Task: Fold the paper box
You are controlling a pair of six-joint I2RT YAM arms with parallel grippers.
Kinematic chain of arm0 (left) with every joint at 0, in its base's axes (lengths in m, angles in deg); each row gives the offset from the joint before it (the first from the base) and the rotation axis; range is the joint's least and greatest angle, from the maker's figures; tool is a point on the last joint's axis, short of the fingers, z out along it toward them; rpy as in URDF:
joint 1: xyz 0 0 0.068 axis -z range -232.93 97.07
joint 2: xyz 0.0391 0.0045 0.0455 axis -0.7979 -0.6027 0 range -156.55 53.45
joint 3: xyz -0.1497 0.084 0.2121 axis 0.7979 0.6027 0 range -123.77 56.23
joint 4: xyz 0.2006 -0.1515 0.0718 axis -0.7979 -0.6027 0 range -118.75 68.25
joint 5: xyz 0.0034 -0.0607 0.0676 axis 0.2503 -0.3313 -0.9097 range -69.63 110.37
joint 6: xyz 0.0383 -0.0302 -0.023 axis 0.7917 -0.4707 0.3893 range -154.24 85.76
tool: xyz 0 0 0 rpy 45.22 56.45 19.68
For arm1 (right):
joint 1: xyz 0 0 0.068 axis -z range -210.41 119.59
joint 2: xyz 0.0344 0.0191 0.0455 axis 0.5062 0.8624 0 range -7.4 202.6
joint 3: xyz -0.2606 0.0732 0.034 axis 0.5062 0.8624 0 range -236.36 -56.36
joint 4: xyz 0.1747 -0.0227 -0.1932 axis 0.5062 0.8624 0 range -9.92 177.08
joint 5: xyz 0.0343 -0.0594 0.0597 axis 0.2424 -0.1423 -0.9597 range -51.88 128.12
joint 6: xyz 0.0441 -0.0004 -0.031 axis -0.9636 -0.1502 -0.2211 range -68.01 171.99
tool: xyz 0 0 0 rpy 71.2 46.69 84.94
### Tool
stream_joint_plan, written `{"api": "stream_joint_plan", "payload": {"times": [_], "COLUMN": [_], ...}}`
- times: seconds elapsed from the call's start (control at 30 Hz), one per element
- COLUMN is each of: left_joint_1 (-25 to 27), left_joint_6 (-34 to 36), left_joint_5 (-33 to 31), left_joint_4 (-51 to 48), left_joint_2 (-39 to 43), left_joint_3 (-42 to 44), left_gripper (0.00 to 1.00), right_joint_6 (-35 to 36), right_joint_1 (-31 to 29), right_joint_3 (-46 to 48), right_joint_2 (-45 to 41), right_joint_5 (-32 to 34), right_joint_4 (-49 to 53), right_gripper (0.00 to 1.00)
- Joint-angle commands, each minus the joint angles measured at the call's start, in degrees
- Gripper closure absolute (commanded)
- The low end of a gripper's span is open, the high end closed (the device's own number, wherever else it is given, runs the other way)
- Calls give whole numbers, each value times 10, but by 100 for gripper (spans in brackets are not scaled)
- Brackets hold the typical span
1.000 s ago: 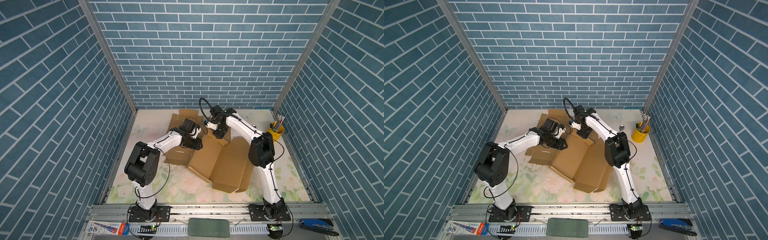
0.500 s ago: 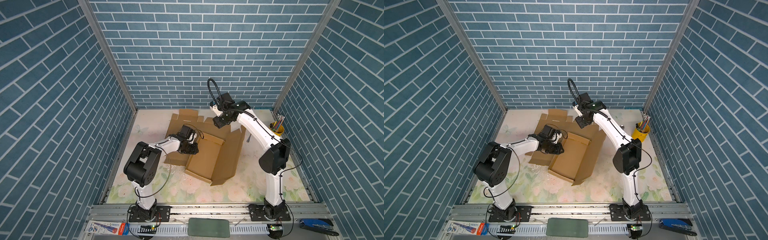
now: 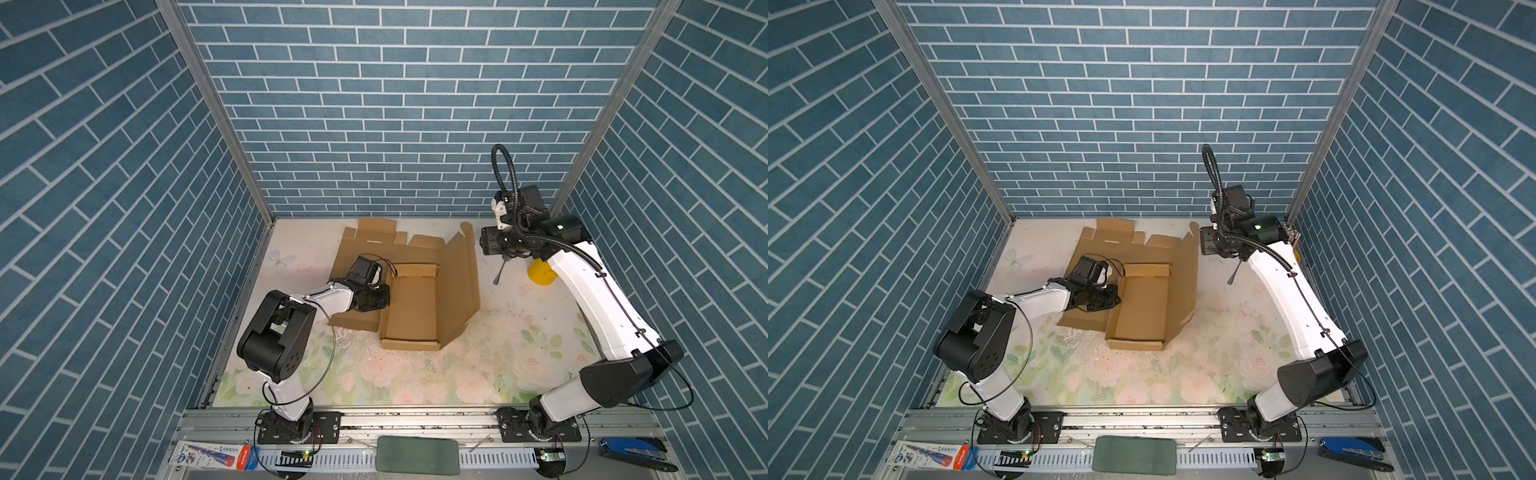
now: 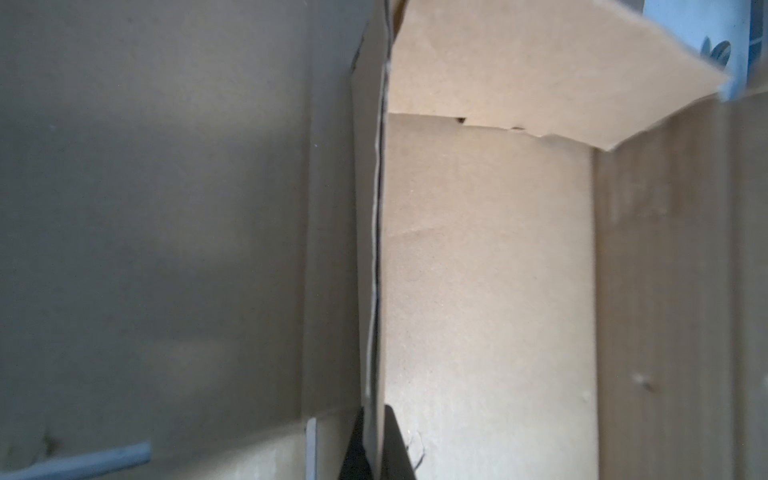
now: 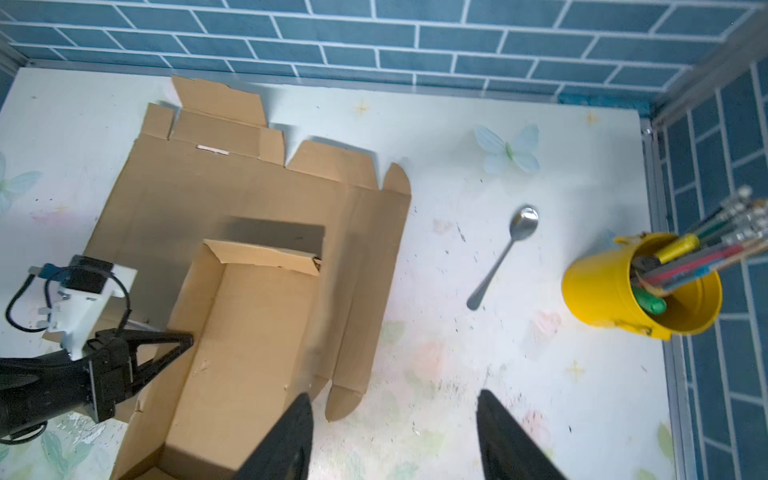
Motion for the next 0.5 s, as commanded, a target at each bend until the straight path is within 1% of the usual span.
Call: {"api": "stream_joint_plan", "payload": {"times": [0.0,0.1,0.2,0.3,0.4,0.43,0.47], "left_joint_1": [-3,-3,-4,2,21,27,32], "left_joint_6": [-71,-108,-161,-232,-285,-296,-322], "left_joint_5": [8,-8,-50,-127,-225,-249,-273], "left_joint_4": [47,62,70,70,25,6,-14], "left_joint_2": [31,57,90,120,138,140,138], "left_joint_3": [15,32,57,83,82,76,70], "left_gripper": [98,100,100,100,100,100,100], "right_joint_6": [-55,-65,-78,-98,-130,-139,-148], "right_joint_1": [12,21,30,34,37,38,40], "right_joint_3": [52,71,74,82,110,121,133], "right_joint_2": [-30,-46,-60,-76,-97,-104,-112], "right_joint_5": [-1,1,1,8,10,6,1], "right_joint_4": [-19,-32,-39,-44,-51,-52,-53], "right_gripper": [37,37,37,37,37,37,36]}}
